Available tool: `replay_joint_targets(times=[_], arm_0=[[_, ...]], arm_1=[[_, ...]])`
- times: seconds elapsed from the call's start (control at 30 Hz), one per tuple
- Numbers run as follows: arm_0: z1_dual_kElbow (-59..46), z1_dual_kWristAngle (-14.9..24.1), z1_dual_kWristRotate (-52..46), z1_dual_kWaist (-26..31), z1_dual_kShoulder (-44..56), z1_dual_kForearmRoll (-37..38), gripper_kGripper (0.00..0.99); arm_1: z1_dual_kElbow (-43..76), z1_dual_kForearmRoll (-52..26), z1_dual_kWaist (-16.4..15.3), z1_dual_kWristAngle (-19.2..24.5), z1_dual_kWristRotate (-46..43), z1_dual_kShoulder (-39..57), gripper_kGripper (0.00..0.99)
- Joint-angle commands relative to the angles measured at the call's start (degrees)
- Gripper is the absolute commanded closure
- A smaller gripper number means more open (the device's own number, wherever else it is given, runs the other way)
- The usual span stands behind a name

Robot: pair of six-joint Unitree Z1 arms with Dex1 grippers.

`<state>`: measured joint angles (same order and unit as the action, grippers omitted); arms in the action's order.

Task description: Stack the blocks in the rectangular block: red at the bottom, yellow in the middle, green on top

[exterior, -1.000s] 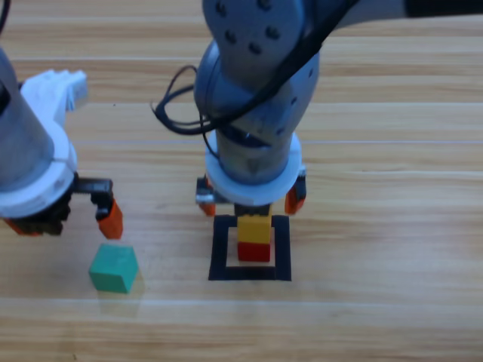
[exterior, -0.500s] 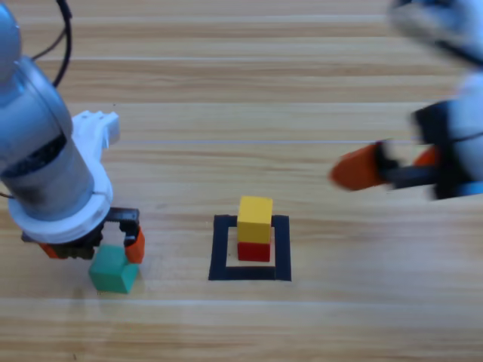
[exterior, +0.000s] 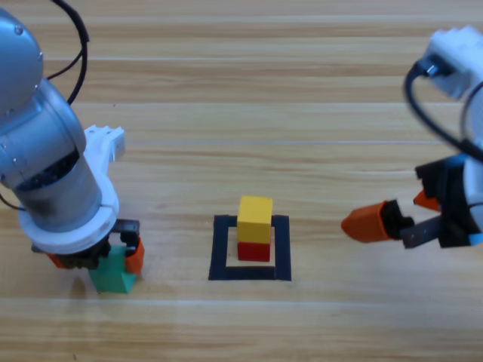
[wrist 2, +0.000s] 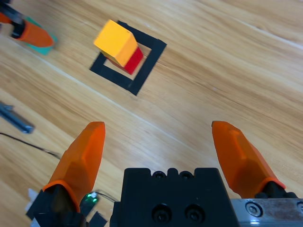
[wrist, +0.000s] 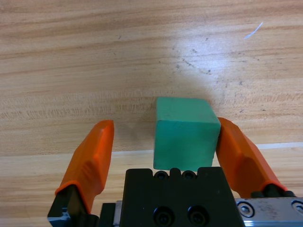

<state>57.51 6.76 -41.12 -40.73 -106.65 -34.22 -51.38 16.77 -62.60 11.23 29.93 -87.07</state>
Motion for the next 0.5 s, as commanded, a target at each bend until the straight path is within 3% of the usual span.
replay_joint_targets(times=[0.03,0.1,0.23,0.3,0.43,0.5], arm_0=[[-1.0,0.1,-0.3,0.8,-2.8,0.9,0.223],[-1.1,0.2,-0.1,0.8,-2.9,0.9,0.349],[-1.6,0.8,0.4,0.8,-2.4,0.6,0.715],[-1.6,1.1,0.6,0.8,-2.4,0.2,0.821],[0.9,1.8,1.0,0.8,-1.8,-1.6,0.847],[6.5,2.1,1.0,0.1,-1.1,-6.3,0.849]], arm_1=[[0.9,-1.0,1.1,0.5,-1.4,-5.5,0.0],[0.9,-1.1,1.1,0.5,-1.4,-5.7,0.0],[0.9,-1.3,1.1,0.7,-1.4,-5.7,0.0],[1.1,-1.3,1.1,1.3,-1.4,-5.6,0.0],[1.3,-1.3,1.1,1.9,-1.7,-5.1,0.0],[1.5,-1.3,1.1,2.0,-1.7,-5.0,0.0]])
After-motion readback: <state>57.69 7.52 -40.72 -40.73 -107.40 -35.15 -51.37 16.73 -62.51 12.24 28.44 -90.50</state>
